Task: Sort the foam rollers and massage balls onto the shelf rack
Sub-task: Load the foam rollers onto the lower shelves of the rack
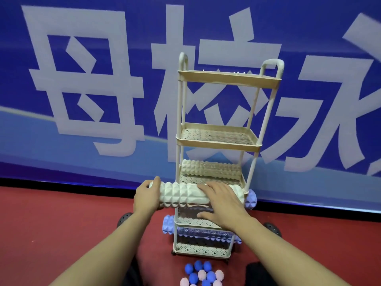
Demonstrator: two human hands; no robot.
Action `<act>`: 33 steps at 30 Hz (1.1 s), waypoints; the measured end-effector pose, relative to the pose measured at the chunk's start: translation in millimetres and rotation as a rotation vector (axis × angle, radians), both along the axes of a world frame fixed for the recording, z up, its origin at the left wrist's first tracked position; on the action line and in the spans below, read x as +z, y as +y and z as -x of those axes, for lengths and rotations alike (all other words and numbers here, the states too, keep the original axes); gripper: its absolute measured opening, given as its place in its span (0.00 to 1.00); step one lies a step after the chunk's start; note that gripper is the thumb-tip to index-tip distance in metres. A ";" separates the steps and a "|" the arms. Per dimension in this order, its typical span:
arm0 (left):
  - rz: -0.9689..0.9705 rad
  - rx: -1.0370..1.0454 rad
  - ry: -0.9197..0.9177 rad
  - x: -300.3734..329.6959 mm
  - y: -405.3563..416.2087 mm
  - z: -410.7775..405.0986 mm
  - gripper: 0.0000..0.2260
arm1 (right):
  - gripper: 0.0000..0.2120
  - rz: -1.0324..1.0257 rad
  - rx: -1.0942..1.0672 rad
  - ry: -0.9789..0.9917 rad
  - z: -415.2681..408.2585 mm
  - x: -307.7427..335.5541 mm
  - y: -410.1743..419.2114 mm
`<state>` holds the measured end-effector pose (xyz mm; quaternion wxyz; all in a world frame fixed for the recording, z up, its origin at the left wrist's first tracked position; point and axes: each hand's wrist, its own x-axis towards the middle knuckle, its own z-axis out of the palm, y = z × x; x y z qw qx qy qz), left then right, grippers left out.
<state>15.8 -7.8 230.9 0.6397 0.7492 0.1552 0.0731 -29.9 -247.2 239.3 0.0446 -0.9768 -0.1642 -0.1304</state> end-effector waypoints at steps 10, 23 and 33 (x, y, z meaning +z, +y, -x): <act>-0.301 -0.281 0.058 -4.6 -13.5 -43.7 0.25 | 0.37 0.186 -0.143 0.041 -45.8 -4.0 -34.3; -0.628 -0.197 -0.178 10.7 -51.3 -130.0 0.28 | 0.35 0.316 -0.412 -0.053 -122.4 -41.0 -51.0; -0.736 -0.145 -0.210 -1.4 -57.3 -159.9 0.11 | 0.29 0.200 -0.287 0.019 -169.9 -60.1 -52.1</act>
